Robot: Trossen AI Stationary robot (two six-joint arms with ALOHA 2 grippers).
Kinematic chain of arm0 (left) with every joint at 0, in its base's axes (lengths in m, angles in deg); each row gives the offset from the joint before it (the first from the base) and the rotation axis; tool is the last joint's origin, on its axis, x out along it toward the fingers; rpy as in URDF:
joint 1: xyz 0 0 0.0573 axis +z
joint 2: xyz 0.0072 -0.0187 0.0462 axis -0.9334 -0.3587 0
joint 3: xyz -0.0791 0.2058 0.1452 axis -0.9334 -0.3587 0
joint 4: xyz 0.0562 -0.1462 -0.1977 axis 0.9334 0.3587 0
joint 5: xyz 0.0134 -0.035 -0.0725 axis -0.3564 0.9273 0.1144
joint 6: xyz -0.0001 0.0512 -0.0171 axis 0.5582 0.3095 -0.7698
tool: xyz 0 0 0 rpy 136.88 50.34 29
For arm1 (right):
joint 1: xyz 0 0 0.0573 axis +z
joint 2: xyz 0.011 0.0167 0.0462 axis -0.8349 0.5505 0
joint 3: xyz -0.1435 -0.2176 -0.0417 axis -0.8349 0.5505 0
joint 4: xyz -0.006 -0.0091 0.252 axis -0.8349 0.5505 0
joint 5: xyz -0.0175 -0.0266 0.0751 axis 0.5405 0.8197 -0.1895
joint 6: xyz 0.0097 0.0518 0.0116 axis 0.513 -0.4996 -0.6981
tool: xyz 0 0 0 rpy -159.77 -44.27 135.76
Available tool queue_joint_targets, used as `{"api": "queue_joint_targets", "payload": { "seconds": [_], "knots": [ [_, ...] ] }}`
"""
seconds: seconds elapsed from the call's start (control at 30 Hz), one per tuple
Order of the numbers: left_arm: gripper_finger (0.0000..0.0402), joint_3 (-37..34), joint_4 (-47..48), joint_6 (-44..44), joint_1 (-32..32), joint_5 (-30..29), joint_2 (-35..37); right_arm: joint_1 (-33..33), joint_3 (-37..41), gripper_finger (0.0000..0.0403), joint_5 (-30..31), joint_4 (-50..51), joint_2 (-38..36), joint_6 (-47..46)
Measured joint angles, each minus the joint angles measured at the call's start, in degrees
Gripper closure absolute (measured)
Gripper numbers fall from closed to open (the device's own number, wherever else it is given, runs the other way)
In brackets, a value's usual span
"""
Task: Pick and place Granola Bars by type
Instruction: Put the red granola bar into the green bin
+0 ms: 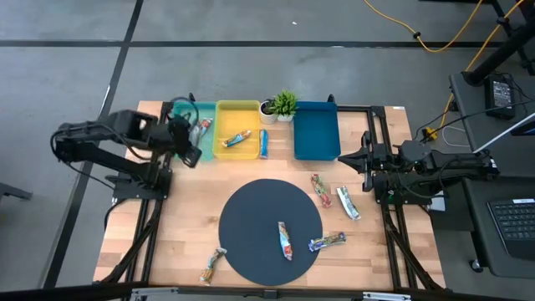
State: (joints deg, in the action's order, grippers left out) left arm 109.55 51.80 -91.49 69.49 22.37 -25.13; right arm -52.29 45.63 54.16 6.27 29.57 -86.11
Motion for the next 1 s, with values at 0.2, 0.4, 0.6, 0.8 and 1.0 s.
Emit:
{"api": "queue_joint_targets", "payload": {
  "seconds": [0.2, 0.4, 0.6, 0.8, 1.0],
  "knots": [
    [0.0375, 1.9, 2.5, 7.6, 6.0, 2.0, -0.1, 0.0, 0.0, 0.039, 0.0, 0.0, 0.0, 0.0],
    [0.0375, 1.8, 6.1, 13.7, 14.1, 2.4, -0.4, 0.0, 0.0, 0.039, 0.0, 0.0, 0.0, 0.0],
    [0.0375, 1.8, 5.2, 29.3, 27.9, 5.1, -1.0, 0.0, 0.0, 0.039, 0.0, 0.0, 0.0, 0.0],
    [0.0375, 1.8, 2.8, 46.8, 45.5, 9.6, -5.7, 0.0, 0.0, 0.039, 0.0, 0.0, 0.0, 0.0],
    [0.0375, -0.1, -2.5, 56.6, 57.1, 15.2, -10.9, 0.0, 0.0, 0.039, 0.0, 0.0, 0.0, 0.0]
  ]
}}
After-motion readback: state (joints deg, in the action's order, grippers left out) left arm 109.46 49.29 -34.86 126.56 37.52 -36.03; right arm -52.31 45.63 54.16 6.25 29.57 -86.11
